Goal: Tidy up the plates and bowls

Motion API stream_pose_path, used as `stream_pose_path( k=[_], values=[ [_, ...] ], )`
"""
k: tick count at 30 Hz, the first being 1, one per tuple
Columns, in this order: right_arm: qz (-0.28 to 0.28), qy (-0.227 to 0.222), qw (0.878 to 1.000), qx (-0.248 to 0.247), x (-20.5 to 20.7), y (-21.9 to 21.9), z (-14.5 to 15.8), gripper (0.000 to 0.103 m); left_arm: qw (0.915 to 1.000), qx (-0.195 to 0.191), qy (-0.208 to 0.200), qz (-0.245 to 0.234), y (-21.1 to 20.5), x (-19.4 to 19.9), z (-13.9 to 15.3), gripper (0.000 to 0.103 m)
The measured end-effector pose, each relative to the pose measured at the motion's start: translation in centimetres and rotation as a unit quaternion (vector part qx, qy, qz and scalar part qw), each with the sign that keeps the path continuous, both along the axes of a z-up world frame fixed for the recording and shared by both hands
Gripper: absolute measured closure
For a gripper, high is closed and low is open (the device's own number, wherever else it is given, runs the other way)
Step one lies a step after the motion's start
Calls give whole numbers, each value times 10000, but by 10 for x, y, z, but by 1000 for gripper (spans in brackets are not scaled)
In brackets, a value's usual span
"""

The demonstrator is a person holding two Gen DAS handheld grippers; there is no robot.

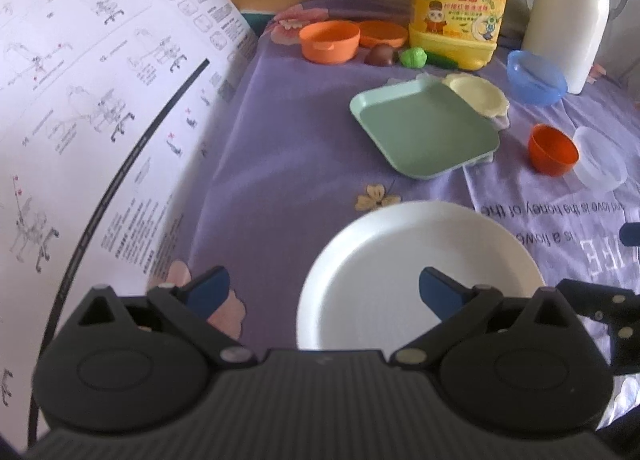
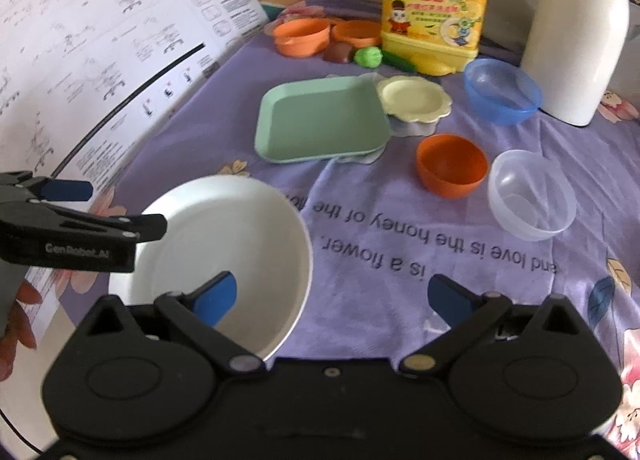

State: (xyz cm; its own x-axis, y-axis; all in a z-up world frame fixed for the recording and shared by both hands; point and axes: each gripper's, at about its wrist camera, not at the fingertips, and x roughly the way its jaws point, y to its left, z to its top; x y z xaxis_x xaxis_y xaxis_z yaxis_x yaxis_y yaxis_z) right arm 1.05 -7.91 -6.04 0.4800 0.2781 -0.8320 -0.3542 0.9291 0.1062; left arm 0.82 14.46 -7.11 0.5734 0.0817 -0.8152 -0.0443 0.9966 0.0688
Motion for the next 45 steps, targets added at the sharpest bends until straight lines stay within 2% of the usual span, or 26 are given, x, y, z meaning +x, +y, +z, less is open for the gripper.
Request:
stream_pose_path(
  k=[11, 18, 24, 28, 33, 39, 41, 43, 45],
  values=[
    [-275, -100, 9989, 366, 30, -22, 26, 0, 9993, -289, -244, 40, 1, 40, 18, 0],
    [-597, -226, 9962, 591, 81, -29, 44, 0, 9979, -546, -354, 57, -3, 77, 24, 0],
    [-847, -161, 9937, 709, 126, -31, 40, 0, 9974, -688, -193, 114, -1, 116, 10, 0],
    [-944, 80, 9916, 876, 156, -27, 24, 20, 9979, -626, -41, 149, 1, 136, -5, 0],
    [-892, 360, 9917, 847, 182, -9, -2, 31, 9969, -740, 204, 181, 4, 151, -20, 0],
    [-787, 603, 9916, 829, 197, 9, -23, 46, 9967, -765, 274, 68, -2, 163, -29, 0],
    [-808, 667, 9911, 817, 199, 10, -28, 56, 9964, -789, 296, 33, -4, 165, -31, 0],
    [-819, 740, 9907, 801, 200, 11, -33, 60, 9960, -835, 311, 13, -5, 166, -33, 2],
    [-824, 808, 9902, 785, 200, 11, -36, 66, 9957, -861, 344, -13, -7, 167, -36, 8]
  ],
)
